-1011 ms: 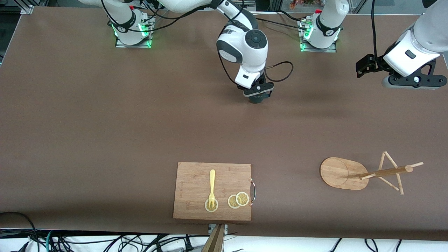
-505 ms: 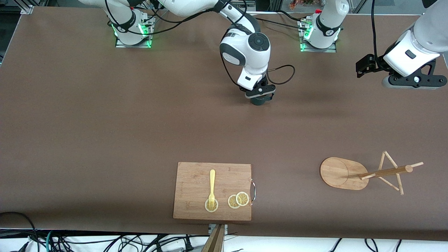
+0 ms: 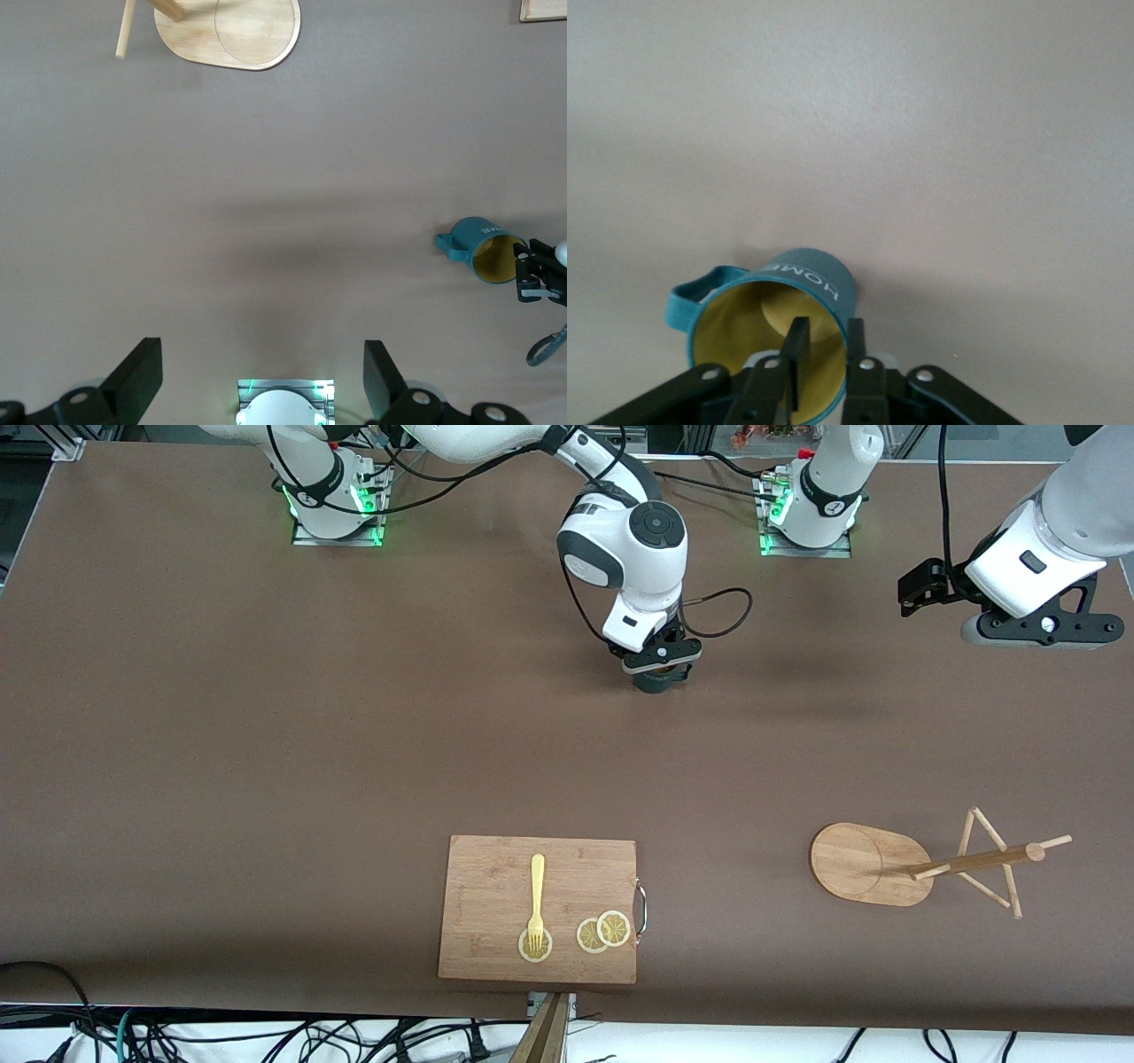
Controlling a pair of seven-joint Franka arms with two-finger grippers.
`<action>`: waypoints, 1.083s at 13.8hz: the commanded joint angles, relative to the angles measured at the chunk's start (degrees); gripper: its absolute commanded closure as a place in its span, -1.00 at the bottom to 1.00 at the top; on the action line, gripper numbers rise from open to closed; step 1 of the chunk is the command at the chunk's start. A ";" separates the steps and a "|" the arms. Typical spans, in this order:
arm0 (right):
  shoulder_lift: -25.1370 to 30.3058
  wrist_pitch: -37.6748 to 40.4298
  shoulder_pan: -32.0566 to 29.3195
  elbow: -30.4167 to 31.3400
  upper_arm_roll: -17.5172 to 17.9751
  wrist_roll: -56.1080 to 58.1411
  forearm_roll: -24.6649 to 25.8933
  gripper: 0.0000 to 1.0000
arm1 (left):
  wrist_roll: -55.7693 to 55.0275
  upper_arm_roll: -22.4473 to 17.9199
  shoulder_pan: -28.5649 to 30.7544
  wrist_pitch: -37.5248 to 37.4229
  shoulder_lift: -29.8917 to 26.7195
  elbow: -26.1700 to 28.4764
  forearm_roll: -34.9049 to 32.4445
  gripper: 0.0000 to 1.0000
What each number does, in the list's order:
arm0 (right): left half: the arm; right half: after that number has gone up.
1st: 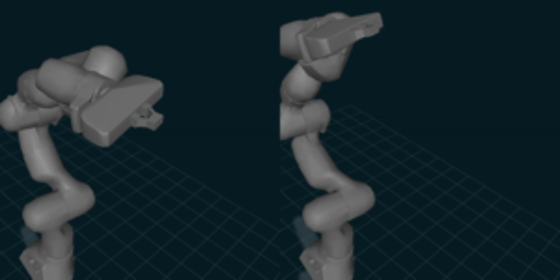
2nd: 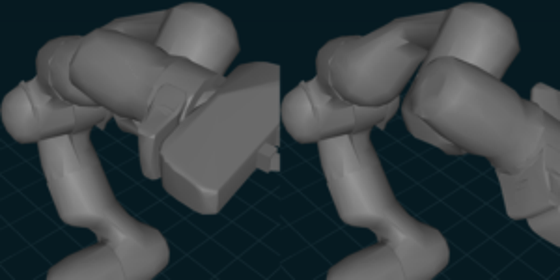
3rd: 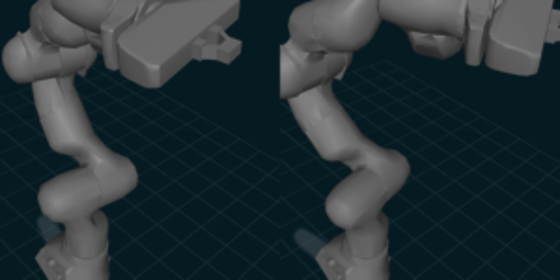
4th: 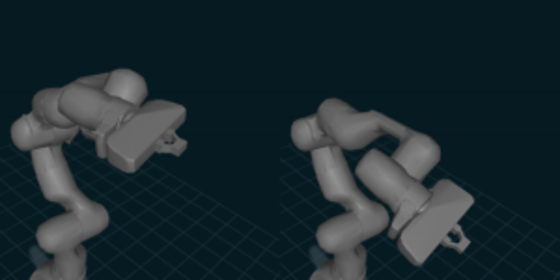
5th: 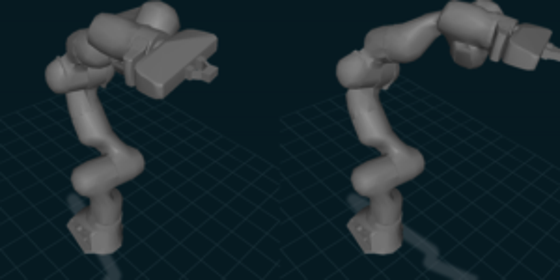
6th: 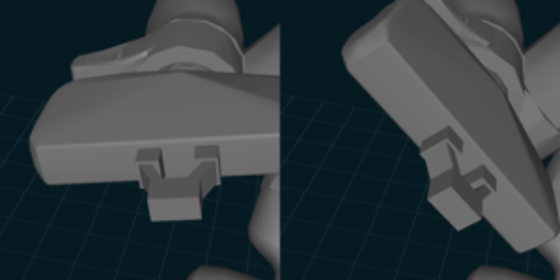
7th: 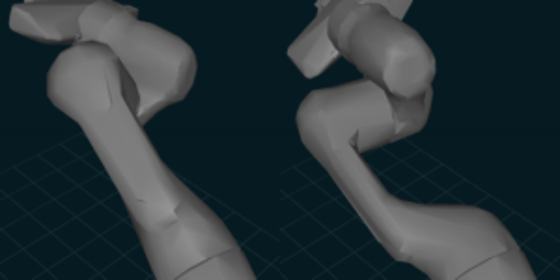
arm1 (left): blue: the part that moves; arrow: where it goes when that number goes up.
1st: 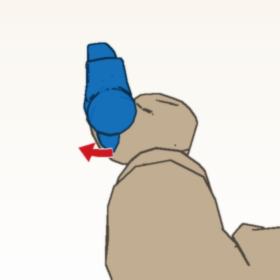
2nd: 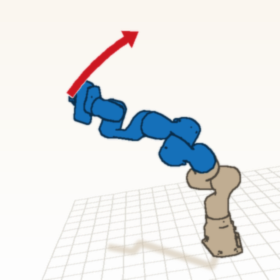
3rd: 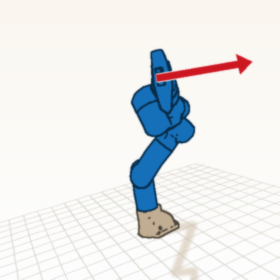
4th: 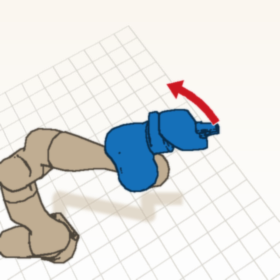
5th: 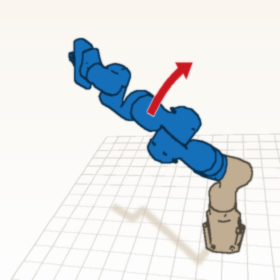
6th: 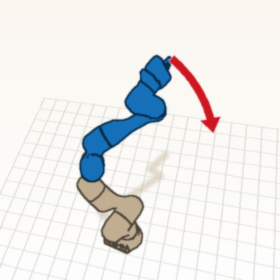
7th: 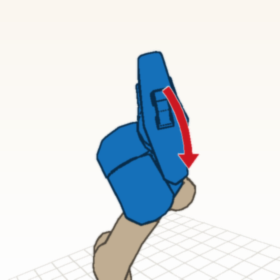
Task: Pass cup and hang on rack
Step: 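Carry the mug toward the table middle with the right gripper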
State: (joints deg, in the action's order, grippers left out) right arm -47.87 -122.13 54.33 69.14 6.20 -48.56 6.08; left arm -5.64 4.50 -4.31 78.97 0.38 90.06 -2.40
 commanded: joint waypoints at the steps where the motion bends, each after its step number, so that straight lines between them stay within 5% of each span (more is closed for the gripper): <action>1: 4.26 4.87 0.07 -0.40 -0.58 -0.75 0.16 0.42 | 2.55 0.24 -0.35 -3.02 0.85 -1.55 0.80 -1.00; 4: 10.50 9.79 -5.88 -0.49 0.12 0.65 -2.63 0.25 | 12.47 0.15 0.00 -4.17 1.91 -1.64 2.39 -1.00; 10: 19.21 17.87 -19.07 0.12 -0.32 22.68 -7.66 -0.18 | 34.87 -0.02 1.75 -4.61 3.31 0.81 7.39 -1.00; 11: 20.26 19.89 -21.00 0.12 -0.32 26.55 -7.66 -0.39 | 38.65 -0.02 2.72 -4.52 3.66 1.34 7.67 -1.00; 12: 21.41 21.83 -22.85 0.12 -0.40 29.02 -8.01 -0.99 | 42.69 -0.02 3.51 -4.00 4.01 2.57 8.45 -1.00; 15: 23.52 26.15 -31.71 0.03 -1.80 29.75 -10.29 -1.00 | 57.62 -0.02 9.57 -0.41 5.16 7.92 15.21 -1.00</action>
State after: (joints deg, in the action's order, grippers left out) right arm -26.72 -97.75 28.12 67.42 4.57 -20.83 -1.85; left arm 42.40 4.23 1.86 76.10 5.45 94.22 9.06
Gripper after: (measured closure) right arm 0.088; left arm 0.000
